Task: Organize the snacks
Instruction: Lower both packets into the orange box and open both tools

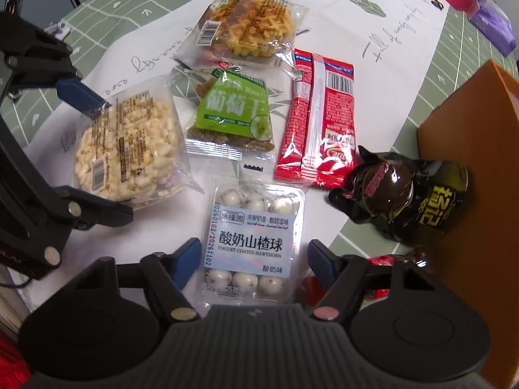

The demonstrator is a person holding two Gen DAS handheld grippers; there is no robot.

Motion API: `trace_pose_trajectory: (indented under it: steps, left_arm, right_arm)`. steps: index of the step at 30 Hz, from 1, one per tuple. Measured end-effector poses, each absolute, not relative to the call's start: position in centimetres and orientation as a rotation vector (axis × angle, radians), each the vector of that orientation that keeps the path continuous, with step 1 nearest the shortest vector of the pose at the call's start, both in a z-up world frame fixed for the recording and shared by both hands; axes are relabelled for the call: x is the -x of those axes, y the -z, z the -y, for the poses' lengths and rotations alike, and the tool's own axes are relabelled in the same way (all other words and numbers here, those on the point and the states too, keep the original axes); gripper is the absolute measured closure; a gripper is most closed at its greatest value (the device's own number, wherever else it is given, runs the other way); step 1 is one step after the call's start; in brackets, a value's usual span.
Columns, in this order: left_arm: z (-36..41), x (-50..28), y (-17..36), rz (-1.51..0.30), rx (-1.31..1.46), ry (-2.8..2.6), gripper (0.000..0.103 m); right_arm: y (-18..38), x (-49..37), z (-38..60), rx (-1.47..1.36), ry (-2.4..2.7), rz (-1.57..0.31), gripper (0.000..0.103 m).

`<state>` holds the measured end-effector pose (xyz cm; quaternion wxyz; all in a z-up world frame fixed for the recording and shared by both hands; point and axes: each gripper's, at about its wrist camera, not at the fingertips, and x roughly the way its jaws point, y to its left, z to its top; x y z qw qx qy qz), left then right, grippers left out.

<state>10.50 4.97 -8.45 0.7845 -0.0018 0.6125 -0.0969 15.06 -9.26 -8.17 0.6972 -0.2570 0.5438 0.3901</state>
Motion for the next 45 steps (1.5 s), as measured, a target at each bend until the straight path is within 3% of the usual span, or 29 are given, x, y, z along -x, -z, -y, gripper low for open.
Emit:
trace_pose_trajectory:
  steps: [13,26,37,45]
  left_arm:
    - [-3.6,-10.2,7.7,-1.359,-0.082,0.243,0.009]
    - [0.8,-11.9,3.0,-1.400,-0.285,0.341,0.009]
    - [7.4,-15.9,-2.7,-1.258,-0.430,0.410,0.009]
    - [12.0,-21.0,-4.2,-1.182,-0.457,0.446,0.009]
  right_arm:
    - [4.5,-13.1,10.4,0.646,-0.895,-1.134,0.046]
    - [-1.8,-12.9,15.1,0.736,-0.888,-1.031,0.046]
    - [-7.3,-15.7,20.8,0.710,-0.732,-0.926,0.046]
    - [-6.3,-19.3,24.4,0.682,-0.601,-0.967,0.046]
